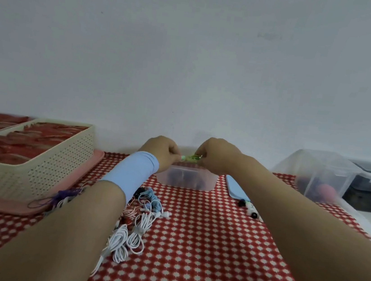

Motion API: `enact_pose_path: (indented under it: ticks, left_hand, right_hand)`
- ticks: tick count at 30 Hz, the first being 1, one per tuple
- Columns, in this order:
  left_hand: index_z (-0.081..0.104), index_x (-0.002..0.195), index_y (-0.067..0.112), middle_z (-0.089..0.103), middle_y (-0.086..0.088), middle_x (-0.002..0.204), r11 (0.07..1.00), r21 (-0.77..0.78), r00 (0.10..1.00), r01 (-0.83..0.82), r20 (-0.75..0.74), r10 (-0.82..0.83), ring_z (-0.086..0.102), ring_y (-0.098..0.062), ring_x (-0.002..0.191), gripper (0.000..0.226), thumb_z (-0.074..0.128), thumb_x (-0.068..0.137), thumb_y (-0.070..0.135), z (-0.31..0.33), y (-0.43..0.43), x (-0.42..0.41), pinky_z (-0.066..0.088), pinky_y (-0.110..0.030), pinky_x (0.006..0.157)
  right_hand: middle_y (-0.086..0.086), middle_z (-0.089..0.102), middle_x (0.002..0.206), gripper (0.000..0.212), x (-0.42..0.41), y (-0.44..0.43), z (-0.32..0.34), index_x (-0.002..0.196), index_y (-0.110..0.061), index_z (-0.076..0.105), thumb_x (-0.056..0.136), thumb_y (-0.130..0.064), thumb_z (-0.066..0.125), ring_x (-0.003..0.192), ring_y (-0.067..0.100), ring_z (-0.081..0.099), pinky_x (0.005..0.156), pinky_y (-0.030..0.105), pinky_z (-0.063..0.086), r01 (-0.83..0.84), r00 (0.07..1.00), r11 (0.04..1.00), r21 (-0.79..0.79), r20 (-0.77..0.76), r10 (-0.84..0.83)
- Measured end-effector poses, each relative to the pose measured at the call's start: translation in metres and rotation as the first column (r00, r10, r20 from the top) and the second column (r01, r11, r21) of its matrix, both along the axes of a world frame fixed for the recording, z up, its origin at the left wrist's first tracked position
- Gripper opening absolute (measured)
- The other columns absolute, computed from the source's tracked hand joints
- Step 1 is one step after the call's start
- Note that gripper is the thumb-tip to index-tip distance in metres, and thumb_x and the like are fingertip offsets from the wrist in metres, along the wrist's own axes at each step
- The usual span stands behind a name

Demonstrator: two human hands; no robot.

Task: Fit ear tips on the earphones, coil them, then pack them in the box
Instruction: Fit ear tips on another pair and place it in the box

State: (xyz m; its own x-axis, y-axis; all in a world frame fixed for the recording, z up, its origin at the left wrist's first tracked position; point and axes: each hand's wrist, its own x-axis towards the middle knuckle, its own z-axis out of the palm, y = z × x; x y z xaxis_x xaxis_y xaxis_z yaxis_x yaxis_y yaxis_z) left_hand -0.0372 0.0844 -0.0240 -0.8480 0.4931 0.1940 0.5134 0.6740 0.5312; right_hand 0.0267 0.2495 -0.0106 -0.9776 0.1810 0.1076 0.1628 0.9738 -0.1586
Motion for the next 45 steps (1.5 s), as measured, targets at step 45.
enact_pose_path:
  ticks: [45]
  left_hand:
    - [0.064, 0.108, -0.001, 0.072, -0.019, 0.104, 0.789, 0.613, 0.685, 0.038, 0.559, -0.467, 0.073, -0.028, 0.092, 0.018, 0.063, 0.093, 0.01, 0.009, 0.0, 0.091, 0.061, -0.036, 0.08]
  right_hand:
    - [0.011, 0.077, 0.109, 0.026, 0.111, 0.025, -0.007, 0.116, -0.006, 0.07, 0.102, -0.025, 0.059, 0.101, 0.026, 0.074, 0.093, 0.037, 0.057, -0.138, 0.984, 0.453, -0.881, -0.072, 0.161]
